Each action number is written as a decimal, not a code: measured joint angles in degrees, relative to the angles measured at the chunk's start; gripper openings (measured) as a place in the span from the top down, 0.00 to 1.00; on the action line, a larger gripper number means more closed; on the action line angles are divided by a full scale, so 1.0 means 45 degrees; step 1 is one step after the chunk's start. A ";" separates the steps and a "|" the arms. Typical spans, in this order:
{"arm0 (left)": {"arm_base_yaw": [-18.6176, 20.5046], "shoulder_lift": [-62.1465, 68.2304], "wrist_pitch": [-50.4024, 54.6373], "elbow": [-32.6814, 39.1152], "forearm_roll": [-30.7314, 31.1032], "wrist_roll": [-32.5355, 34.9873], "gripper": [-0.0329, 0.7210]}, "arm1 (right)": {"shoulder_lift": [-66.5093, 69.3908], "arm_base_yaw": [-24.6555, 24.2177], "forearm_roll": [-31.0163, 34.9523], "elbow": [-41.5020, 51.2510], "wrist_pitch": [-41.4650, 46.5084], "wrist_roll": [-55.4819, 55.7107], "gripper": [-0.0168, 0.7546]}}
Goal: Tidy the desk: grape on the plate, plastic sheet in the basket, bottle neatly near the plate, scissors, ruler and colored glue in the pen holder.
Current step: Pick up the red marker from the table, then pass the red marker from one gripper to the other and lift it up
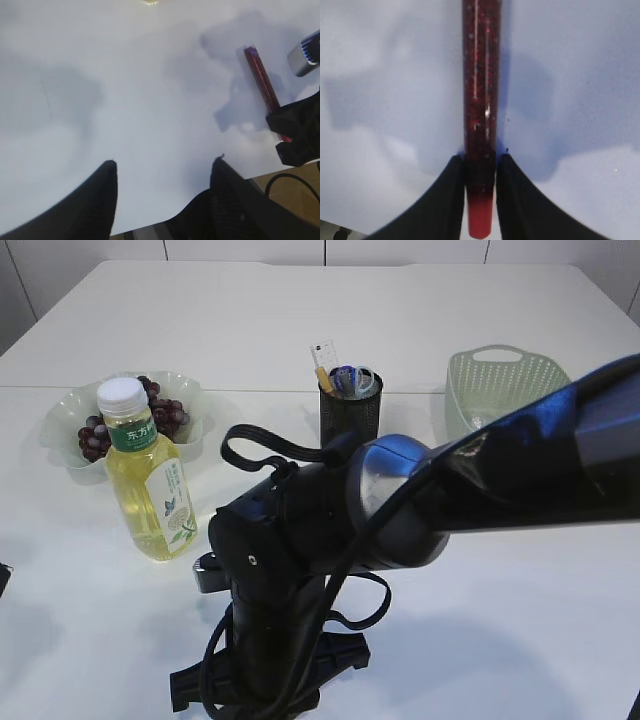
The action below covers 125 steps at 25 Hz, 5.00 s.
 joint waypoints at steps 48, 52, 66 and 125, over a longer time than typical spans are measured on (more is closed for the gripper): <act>0.0000 0.0000 -0.0159 0.0000 -0.0314 0.0000 0.38 | -0.6420 -0.6708 0.7637 0.0019 0.4915 -1.6880 0.80; 0.0000 0.0000 -0.0141 0.0000 -0.0357 0.0000 0.38 | -0.6420 -0.6877 0.8417 0.0049 0.4915 -1.7896 0.80; 0.0000 0.0000 -0.1660 0.0000 0.0353 0.0945 0.38 | -0.6420 -0.6877 0.6669 -0.0035 0.4942 -1.7255 0.80; -0.5677 0.2176 -1.6502 0.0000 0.8152 0.9088 0.38 | -0.6420 -0.6805 0.4751 -0.3077 0.5232 -1.5827 0.81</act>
